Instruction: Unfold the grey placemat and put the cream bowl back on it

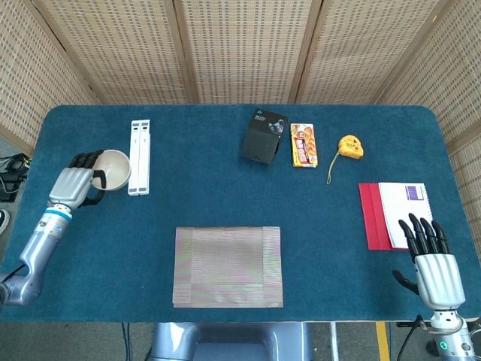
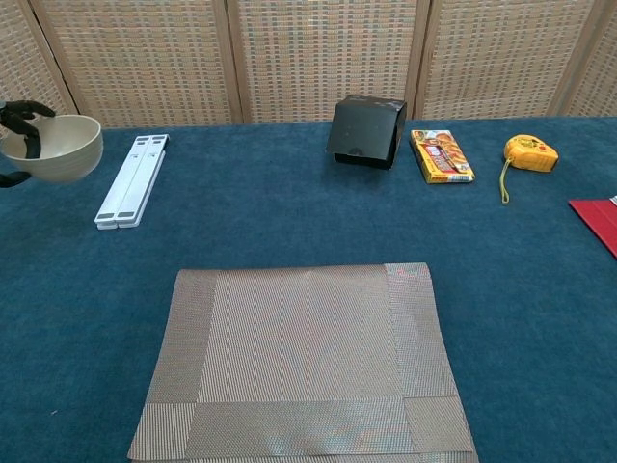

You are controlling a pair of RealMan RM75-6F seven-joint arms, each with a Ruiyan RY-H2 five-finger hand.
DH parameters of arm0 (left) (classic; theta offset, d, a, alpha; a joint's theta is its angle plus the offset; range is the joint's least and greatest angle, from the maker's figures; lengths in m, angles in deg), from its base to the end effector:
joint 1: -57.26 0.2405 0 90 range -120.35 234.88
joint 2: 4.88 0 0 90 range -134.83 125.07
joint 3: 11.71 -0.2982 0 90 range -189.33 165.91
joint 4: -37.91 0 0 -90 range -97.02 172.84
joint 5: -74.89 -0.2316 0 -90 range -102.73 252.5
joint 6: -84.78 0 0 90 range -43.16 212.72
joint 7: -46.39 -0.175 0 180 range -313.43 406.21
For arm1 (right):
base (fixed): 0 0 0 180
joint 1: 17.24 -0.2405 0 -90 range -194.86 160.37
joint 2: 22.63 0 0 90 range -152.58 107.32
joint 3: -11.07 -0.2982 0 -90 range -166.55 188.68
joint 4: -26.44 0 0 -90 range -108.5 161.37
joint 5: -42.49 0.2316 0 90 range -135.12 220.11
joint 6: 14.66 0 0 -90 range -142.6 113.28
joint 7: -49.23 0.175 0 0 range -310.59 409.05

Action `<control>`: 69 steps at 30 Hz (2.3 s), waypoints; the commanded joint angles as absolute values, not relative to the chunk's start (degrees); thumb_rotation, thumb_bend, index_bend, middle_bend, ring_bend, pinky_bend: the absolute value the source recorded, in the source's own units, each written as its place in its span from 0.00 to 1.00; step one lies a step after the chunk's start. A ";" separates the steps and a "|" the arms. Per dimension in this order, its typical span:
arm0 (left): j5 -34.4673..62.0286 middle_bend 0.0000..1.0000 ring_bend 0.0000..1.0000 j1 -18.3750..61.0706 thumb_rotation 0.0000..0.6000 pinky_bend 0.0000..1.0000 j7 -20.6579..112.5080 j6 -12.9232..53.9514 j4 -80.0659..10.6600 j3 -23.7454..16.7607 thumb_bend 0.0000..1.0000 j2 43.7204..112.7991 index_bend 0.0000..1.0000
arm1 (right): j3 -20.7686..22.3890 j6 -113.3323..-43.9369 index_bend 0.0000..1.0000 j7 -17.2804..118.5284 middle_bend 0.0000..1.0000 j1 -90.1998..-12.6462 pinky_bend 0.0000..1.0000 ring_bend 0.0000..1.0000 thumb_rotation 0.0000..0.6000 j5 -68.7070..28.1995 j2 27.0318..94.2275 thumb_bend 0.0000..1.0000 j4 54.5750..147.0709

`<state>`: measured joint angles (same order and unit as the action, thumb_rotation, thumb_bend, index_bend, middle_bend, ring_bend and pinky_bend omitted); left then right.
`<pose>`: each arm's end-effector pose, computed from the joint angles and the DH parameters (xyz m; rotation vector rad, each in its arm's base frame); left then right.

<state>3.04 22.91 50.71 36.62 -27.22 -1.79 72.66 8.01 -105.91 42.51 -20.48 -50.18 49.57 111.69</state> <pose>-0.3389 0.4418 0.0777 -1.6213 -0.9947 -0.7333 -0.3497 -0.2068 0.1274 1.4232 -0.7167 0.9361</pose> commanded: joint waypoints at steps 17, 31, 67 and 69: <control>6.17 0.00 0.00 24.61 1.00 0.00 53.35 40.62 -29.47 -3.67 0.00 69.35 0.00 | 8.71 -105.96 0.03 42.50 0.00 -20.51 0.00 0.00 1.00 -51.11 49.76 0.00 111.83; -26.47 0.00 0.00 26.96 1.00 0.00 58.10 18.84 -46.32 -12.57 0.00 60.81 0.02 | 8.81 -105.80 0.03 42.26 0.00 -20.52 0.00 0.00 1.00 -51.07 49.80 0.00 111.91; -41.06 0.00 0.00 20.21 1.00 0.00 48.81 23.74 -36.80 -25.65 0.26 80.24 0.47 | 7.79 -103.92 0.03 43.23 0.00 -21.04 0.00 0.00 1.00 -48.00 49.96 0.00 110.80; -40.86 0.00 0.00 19.92 1.00 0.00 48.52 24.17 -36.96 -25.84 0.26 80.44 0.48 | 7.74 -104.00 0.03 43.37 0.00 -21.03 0.00 0.00 1.00 -47.97 49.87 0.00 110.86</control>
<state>-40.93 19.99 48.59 24.08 -36.93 -25.78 80.35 7.75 -104.00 43.37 -21.03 -47.98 49.87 110.86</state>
